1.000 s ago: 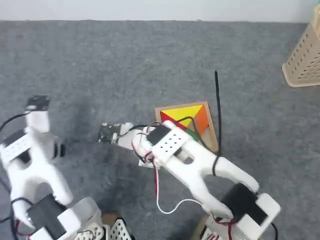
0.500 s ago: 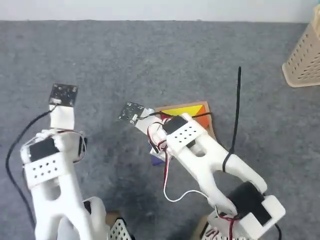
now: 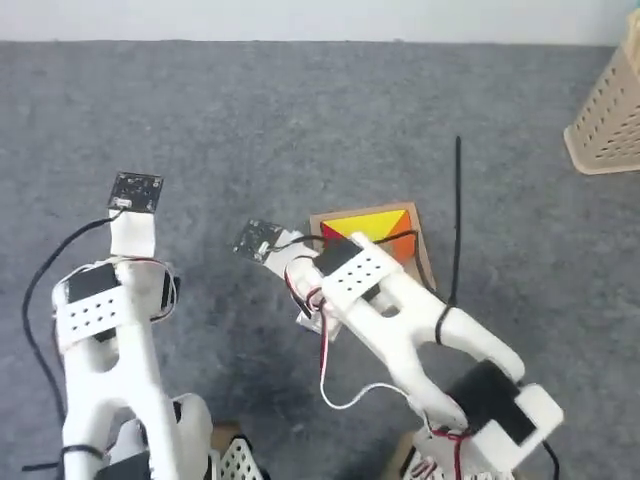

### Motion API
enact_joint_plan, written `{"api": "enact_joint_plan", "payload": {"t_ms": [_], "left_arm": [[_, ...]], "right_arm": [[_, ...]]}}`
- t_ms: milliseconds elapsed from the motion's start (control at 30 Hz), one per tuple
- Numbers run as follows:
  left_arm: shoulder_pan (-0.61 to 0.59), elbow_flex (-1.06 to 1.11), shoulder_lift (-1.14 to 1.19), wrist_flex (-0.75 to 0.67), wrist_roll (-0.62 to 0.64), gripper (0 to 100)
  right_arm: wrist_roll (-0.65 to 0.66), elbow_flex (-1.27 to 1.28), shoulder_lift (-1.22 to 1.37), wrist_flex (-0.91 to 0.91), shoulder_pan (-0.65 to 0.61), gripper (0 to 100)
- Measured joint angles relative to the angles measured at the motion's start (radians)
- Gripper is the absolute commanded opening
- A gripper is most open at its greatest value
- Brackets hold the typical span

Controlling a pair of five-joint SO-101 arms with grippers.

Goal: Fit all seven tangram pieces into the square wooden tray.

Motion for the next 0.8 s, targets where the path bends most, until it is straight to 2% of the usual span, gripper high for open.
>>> {"api": "enact_joint_plan", "payload": {"t_ms": [233,500,800], "left_arm": [[0.0,0.0,0.002,0.0,0.0,15],[0.0,0.0,0.002,0.0,0.0,15],[0.0,0.0,0.002,0.0,0.0,15]], "right_arm": [[0.005,-0.038,0.061,0.054,-0.037,13.8],[0.006,-0.041,0.084,0.069,-0.149,13.2],[0.003,-0.046,0.089,0.063,-0.164,13.6]]}}
